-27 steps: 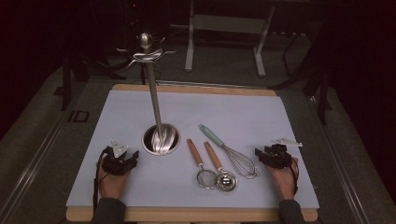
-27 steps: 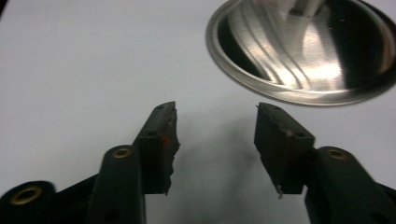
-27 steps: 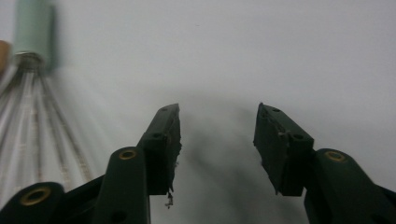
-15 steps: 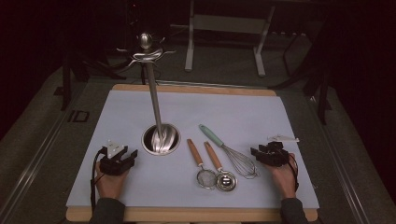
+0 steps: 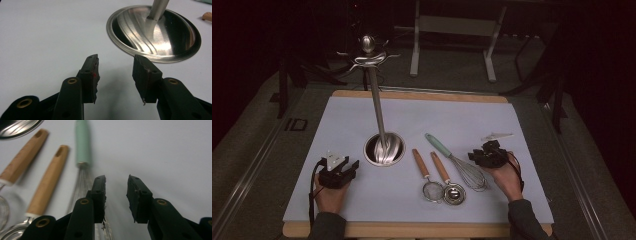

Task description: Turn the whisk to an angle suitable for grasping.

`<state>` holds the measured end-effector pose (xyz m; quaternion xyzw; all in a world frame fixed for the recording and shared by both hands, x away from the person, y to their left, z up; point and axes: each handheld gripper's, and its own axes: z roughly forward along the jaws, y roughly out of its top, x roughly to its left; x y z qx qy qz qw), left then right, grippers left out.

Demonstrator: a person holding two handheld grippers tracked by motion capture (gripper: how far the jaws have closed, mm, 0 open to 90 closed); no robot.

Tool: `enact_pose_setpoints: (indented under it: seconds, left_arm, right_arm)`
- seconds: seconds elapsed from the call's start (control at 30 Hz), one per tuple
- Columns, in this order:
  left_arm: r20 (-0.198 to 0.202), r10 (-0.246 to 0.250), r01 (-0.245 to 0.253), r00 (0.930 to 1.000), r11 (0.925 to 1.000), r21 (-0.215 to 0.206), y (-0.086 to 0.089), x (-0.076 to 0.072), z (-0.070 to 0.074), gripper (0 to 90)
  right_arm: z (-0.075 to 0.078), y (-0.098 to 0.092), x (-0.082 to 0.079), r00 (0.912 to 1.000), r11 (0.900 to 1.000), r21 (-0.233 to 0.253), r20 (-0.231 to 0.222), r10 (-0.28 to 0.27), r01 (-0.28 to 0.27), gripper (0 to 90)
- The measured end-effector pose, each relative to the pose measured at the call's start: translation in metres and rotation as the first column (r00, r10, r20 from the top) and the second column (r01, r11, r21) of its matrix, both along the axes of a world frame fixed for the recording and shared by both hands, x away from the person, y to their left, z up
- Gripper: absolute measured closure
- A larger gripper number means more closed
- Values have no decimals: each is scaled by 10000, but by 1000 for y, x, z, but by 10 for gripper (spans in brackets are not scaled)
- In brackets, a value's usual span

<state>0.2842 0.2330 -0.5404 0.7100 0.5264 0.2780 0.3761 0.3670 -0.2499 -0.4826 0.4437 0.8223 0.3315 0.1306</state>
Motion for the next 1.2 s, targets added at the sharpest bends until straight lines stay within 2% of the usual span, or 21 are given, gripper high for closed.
enact_pose_setpoints:
  seconds: [0.17, 0.43, 0.67, 0.73, 0.77, 0.9, 1.03, 1.17, 1.2]
  left_arm:
    - [262, -102, 101, 9996, 9999, 65, 0, -3, 0, 578]
    - [262, -96, 93, 9996, 9999, 131, -1, -3, 0, 581]
    - [358, -89, 86, 9993, 9999, 74, -1, -4, 0, 580]
    - [357, -85, 83, 9993, 9999, 73, -1, -4, 0, 578]
    - [364, -94, 91, 9993, 9999, 79, -1, -4, 0, 577]
    - [356, -108, 106, 9993, 9999, 69, -1, -4, 0, 574]
    - [383, -103, 102, 9992, 9999, 39, -1, -4, 0, 572]
    - [385, -98, 96, 9992, 9999, 50, -1, -4, 0, 571]
    - [394, -98, 96, 9992, 9999, 62, -1, -4, 0, 570]
  right_arm:
    - [6, 19, 7, 9971, 9964, -441, -293, 709, -722, 679]
    - [12, 43, 18, 9900, 9903, -468, -600, 1277, -1306, 726]
    - [8, 68, 33, 9798, 9813, -800, -1118, 1658, -1752, 725]
    - [7, 70, 35, 9779, 9799, -841, -1219, 1698, -1807, 721]
    - [4, 74, 40, 9743, 9772, -1060, -1508, 1671, -1840, 714]
    - [-3, 79, 48, 9665, 9756, -1128, -1974, 1639, -1885, 700]
    - [-5, 80, 53, 9630, 9749, -1205, -2186, 1577, -1870, 693]
    - [-4, 80, 59, 9516, 9747, -1112, -2628, 1593, -1939, 698]
    - [-5, 81, 61, 9449, 9744, -1129, -2881, 1552, -1945, 691]
